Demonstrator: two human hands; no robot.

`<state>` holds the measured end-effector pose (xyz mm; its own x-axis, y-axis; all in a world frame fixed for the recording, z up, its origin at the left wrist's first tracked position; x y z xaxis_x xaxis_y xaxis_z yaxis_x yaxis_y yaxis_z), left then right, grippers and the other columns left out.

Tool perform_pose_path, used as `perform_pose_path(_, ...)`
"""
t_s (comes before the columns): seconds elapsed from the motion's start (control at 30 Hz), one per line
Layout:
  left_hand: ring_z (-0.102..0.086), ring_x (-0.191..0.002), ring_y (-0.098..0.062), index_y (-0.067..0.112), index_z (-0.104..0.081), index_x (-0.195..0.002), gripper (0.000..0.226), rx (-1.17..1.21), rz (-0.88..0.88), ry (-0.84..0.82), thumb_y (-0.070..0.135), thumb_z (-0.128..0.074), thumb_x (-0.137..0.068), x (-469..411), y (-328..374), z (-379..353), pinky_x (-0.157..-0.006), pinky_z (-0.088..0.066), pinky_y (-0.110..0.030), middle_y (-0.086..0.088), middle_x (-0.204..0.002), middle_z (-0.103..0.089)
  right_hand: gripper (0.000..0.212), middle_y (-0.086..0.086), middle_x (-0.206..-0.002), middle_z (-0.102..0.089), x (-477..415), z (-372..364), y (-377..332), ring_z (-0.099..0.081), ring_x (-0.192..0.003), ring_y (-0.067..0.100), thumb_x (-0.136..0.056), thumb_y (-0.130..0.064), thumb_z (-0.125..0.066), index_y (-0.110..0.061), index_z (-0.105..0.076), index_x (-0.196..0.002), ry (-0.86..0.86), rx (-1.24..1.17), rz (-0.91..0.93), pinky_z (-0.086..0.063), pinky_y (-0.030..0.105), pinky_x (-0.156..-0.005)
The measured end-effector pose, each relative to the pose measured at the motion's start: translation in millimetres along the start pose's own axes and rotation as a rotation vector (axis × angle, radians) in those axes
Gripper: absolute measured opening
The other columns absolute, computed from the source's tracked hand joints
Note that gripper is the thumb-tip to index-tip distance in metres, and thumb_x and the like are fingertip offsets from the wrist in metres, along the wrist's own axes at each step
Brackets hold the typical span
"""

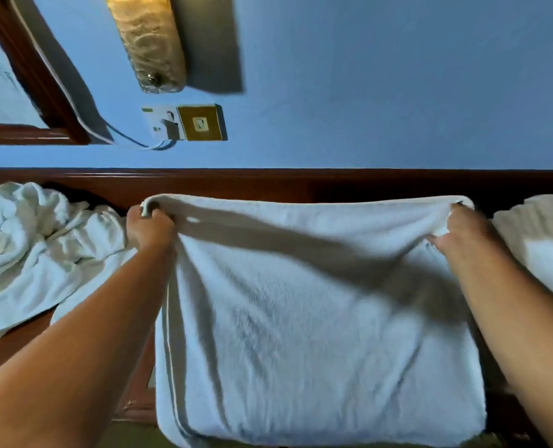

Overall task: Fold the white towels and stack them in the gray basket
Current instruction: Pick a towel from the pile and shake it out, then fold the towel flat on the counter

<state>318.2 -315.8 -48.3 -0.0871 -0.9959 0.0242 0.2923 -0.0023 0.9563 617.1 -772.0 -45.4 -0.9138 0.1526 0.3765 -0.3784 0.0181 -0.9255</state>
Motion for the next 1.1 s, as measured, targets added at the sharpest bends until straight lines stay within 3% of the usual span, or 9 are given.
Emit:
perform_pose_path(0.07, -0.055, -0.119, -0.031, 0.011, -0.055, -0.125, 0.032, -0.16, -0.133, -0.111, 0.027, -0.056, -0.097, -24.3, -6.0, -28.2, -0.102, -0.043, -0.037, -0.015, -0.127, -0.058, 0.062, 0.005, -0.134, -0.051, -21.4, -25.5, 1.6, -0.058, -0.091, 0.019, -0.089, -0.042, -0.061, -0.024, -0.042, -0.145, -0.005, 0.257, 0.082, -0.052, 0.043, -0.092)
perform_pose_path(0.17, -0.024, -0.15, -0.023, 0.011, -0.047, -0.141, 0.049, -0.437, -0.324, -0.409, 0.027, -0.063, -0.098, -35.2, -55.4, -61.3, -0.112, -0.024, -0.027, -0.013, -0.161, -0.029, 0.085, 0.017, -0.152, -0.028, -34.8, -65.5, 41.4, -0.041, -0.134, 0.031, -0.082, -0.034, -0.078, -0.027, -0.032, -0.152, -0.084, 0.8, 0.213, -0.041, 0.04, -0.108)
perform_pose_path(0.27, -0.037, -0.145, -0.026, 0.014, -0.056, -0.136, 0.043, -0.607, -0.394, -0.638, 0.023, -0.067, -0.095, -7.2, -123.9, -55.4, -0.113, -0.032, -0.034, -0.012, -0.16, -0.034, 0.084, 0.018, -0.156, -0.018, -13.9, -101.8, 111.2, -0.027, -0.143, 0.035, -0.084, -0.03, -0.076, -0.024, -0.03, -0.155, -0.339, 1.204, 0.25, -0.033, 0.037, -0.114)
perform_pose_path(0.4, -0.057, -0.127, -0.032, 0.025, -0.064, -0.123, 0.039, -0.8, -0.376, -0.827, 0.036, -0.058, -0.087, 65.8, -210.6, 2.9, -0.1, -0.046, -0.048, -0.005, -0.149, -0.05, 0.069, 0.01, -0.159, -0.017, 53.7, -140.7, 190.4, -0.024, -0.145, 0.03, -0.094, -0.033, -0.064, -0.025, -0.031, -0.154, -0.708, 1.391, 0.334, -0.03, 0.034, -0.113)
perform_pose_path(0.53, -0.048, -0.126, -0.026, 0.034, -0.061, -0.119, 0.047, -0.977, -0.391, -0.806, 0.035, -0.048, -0.074, 126.8, -260.8, 70.2, -0.086, -0.054, -0.052, -0.003, -0.142, -0.054, 0.06, 0.005, -0.159, -0.021, 134.6, -175.7, 235.8, -0.019, -0.149, 0.022, -0.097, -0.031, -0.058, -0.026, -0.036, -0.152, -1.084, 1.413, 0.509, -0.019, 0.026, -0.118)
perform_pose_path(0.67, -0.045, -0.125, -0.028, 0.036, -0.058, -0.123, 0.07, -1.067, -0.133, -0.707, 0.024, -0.056, -0.055, 147.3, -280.1, 120.3, -0.085, -0.054, -0.052, -0.005, -0.147, -0.05, 0.054, 0.003, -0.161, -0.021, 200.2, -193.4, 273.2, -0.019, -0.149, 0.022, -0.098, -0.029, -0.054, -0.029, -0.041, -0.15, -1.358, 1.414, 0.661, -0.016, 0.028, -0.119)
perform_pose_path(0.77, -0.054, -0.112, -0.039, 0.028, -0.057, -0.122, 0.063, -1.057, -0.098, -0.619, 0.021, -0.046, -0.061, 136.3, -282.2, 140.2, -0.085, -0.055, -0.051, -0.011, -0.14, -0.049, 0.052, 0.002, -0.164, -0.015, 226.1, -206.6, 291.4, -0.015, -0.15, 0.024, -0.1, -0.03, -0.05, -0.032, -0.039, -0.151, -1.486, 1.447, 0.752, -0.012, 0.032, -0.121)
perform_pose_path(0.9, -0.057, -0.096, -0.04, 0.016, -0.061, -0.115, 0.049, -0.996, 0.041, -0.478, -0.002, -0.061, -0.07, 117.6, -284.3, 155.1, -0.079, -0.053, -0.047, -0.009, -0.122, -0.049, 0.057, 0.007, -0.166, -0.007, 256.8, -231.6, 300.6, -0.01, -0.151, 0.03, -0.1, -0.025, -0.05, -0.03, -0.033, -0.154, -1.647, 1.501, 0.881, -0.009, 0.037, -0.122)
perform_pose_path(1.1, -0.054, -0.092, -0.029, 0.017, -0.049, -0.113, 0.024, -0.64, 0.21, -0.211, 0.001, -0.047, -0.094, 120.3, -277.5, 149.5, -0.077, -0.047, -0.042, 0.002, -0.111, -0.044, 0.081, 0.005, -0.167, 0.0, 294.0, -296.2, 321.3, -0.043, -0.127, 0.037, -0.089, 0.001, -0.049, -0.027, -0.016, -0.157, -1.676, 1.493, 1.182, -0.047, 0.047, -0.094)
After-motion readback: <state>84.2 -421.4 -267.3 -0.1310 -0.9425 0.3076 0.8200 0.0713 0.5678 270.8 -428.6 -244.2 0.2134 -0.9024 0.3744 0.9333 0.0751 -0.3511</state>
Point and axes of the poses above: each hand's wrist, its own x-axis away from the middle knuckle, its own z-axis out of the back of the hand, y = z × x, the point moved 3 cm from there along -x, towards the middle knuckle
